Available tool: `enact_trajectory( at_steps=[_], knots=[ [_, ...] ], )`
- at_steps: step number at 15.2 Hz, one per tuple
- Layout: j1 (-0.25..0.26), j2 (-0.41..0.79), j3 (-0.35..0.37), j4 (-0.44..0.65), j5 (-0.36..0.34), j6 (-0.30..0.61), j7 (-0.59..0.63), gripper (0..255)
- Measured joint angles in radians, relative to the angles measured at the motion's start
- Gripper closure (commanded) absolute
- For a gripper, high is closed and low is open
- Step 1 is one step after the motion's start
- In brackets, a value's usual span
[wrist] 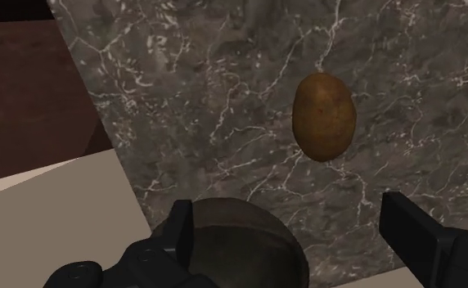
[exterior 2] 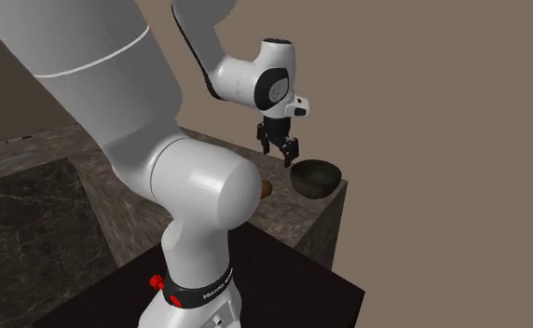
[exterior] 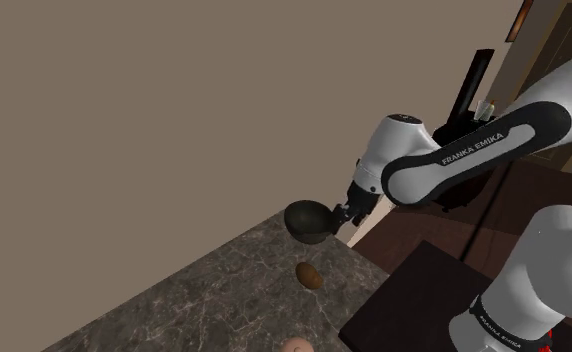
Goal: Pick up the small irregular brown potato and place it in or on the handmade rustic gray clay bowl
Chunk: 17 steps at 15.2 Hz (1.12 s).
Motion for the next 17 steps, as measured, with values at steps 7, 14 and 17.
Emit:
enact_trajectory(
  at_steps=[7,14,17],
  knots=[
    [0.098,0.338,0.023,0.050,0.159,0.315,-0.036,0],
    [0.094,0.606,0.133,0.159,0.394,0.503,-0.176,0],
    [0.070,0.670,0.164,0.186,0.413,0.544,-0.198,0]
  ],
)
